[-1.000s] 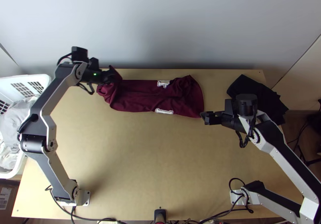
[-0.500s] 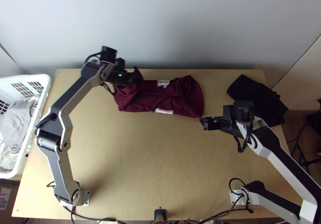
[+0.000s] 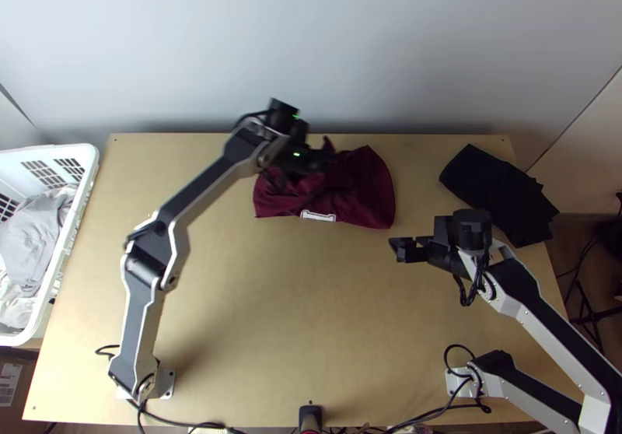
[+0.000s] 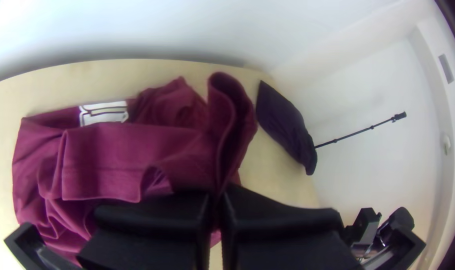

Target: Fold the t-shirt

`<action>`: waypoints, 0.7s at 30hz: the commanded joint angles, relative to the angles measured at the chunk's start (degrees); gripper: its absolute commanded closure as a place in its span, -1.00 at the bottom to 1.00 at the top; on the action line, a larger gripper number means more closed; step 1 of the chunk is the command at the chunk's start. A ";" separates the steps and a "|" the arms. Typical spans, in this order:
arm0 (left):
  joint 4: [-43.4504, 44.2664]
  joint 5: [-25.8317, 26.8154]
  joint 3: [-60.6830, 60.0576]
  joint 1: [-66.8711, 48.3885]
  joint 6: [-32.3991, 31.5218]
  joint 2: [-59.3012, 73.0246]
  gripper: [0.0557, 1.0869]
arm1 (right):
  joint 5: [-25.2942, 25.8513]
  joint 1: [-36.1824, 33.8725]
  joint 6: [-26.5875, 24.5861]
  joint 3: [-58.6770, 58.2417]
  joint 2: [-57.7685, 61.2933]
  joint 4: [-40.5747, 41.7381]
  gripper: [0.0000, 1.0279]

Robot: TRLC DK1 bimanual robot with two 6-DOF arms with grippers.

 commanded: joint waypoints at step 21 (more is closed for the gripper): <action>25.12 -4.10 5.86 -10.09 -12.64 16.15 -0.32 | -0.01 -0.81 2.45 -5.83 -7.01 1.29 -0.93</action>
